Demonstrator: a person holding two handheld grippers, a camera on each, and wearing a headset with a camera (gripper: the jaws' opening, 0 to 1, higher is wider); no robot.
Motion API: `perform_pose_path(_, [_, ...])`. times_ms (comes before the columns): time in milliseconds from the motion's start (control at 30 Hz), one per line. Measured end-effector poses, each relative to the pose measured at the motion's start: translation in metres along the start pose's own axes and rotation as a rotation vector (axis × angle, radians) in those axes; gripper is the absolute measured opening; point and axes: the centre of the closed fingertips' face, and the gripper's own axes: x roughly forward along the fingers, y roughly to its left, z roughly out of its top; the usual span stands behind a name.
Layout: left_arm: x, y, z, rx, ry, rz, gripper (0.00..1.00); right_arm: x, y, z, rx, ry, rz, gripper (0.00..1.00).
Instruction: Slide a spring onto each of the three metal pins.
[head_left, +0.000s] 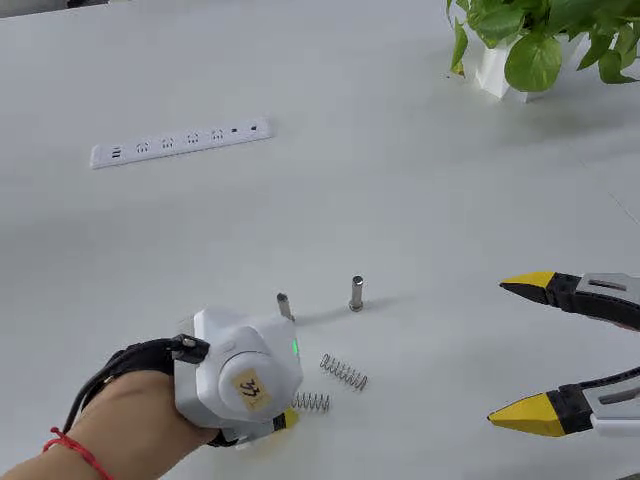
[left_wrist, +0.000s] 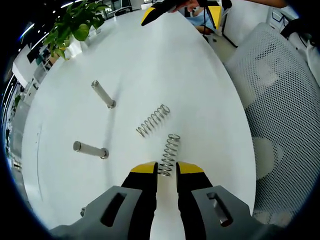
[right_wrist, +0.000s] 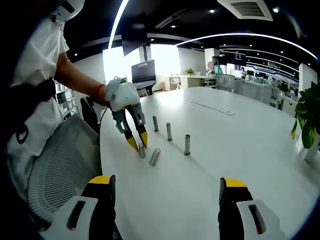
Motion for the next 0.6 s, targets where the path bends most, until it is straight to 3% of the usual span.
perform_pose_path(400, [0.0007, -0.0011, -0.0002, -0.013, 0.014, -0.011, 0.07, -0.0026, 0.0003, -0.0012, 0.004, -0.001, -0.008, 0.83])
perform_pose_path(600, [0.0005, -0.0011, -0.0006, -0.054, 0.015, -0.013, 0.07, -0.0024, 0.0007, -0.0004, 0.003, -0.002, -0.010, 0.83])
